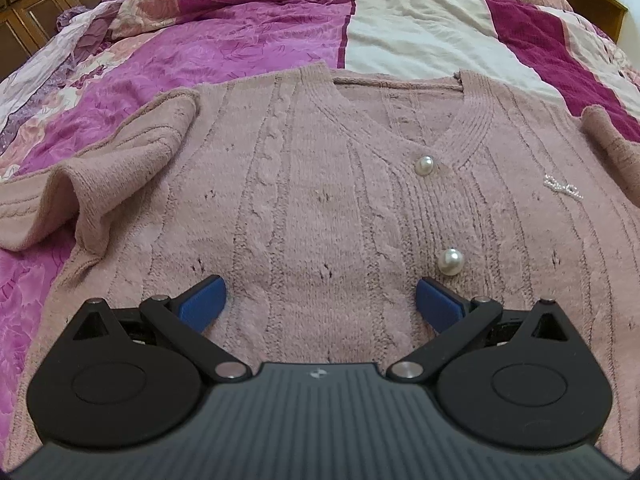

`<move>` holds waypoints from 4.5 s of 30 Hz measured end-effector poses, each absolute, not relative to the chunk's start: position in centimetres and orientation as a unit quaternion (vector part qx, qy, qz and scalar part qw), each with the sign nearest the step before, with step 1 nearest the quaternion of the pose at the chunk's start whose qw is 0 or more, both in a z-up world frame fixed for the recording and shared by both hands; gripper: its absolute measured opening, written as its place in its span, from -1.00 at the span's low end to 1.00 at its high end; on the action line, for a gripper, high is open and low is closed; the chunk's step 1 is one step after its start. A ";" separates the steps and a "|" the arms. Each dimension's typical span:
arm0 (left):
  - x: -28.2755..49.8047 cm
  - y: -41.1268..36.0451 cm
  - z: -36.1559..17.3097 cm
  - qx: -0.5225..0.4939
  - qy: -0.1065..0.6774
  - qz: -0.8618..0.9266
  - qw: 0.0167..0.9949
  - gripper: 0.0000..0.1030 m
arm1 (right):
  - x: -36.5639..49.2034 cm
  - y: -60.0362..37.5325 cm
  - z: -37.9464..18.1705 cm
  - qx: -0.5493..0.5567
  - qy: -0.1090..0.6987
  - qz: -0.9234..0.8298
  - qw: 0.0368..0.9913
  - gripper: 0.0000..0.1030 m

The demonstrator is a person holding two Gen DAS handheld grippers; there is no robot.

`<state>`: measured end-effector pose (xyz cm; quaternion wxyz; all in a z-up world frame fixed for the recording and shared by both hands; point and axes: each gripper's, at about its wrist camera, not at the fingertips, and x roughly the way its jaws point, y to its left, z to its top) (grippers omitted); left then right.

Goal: Fold small clothes
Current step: 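Reach to the cardigan sleeve and close the right tool on it, then fold the held sleeve across the cardigan body, then open the right tool, then reach to the other sleeve and close the left tool on it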

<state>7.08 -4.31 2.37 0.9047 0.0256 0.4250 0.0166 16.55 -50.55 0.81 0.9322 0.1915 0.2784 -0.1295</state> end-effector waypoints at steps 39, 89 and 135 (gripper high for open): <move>3.8 2.8 8.4 0.009 0.366 0.034 0.930 1.00 | 9.4 -31.8 17.3 0.104 0.135 -0.017 0.985 -0.79; 9.9 5.8 8.1 0.028 0.330 0.037 0.943 0.75 | 8.0 -19.1 6.0 0.152 0.330 0.120 0.924 0.31; 12.8 -10.6 6.9 0.177 0.333 -0.123 0.918 0.46 | 6.7 -27.2 3.2 0.150 0.336 0.003 0.930 0.28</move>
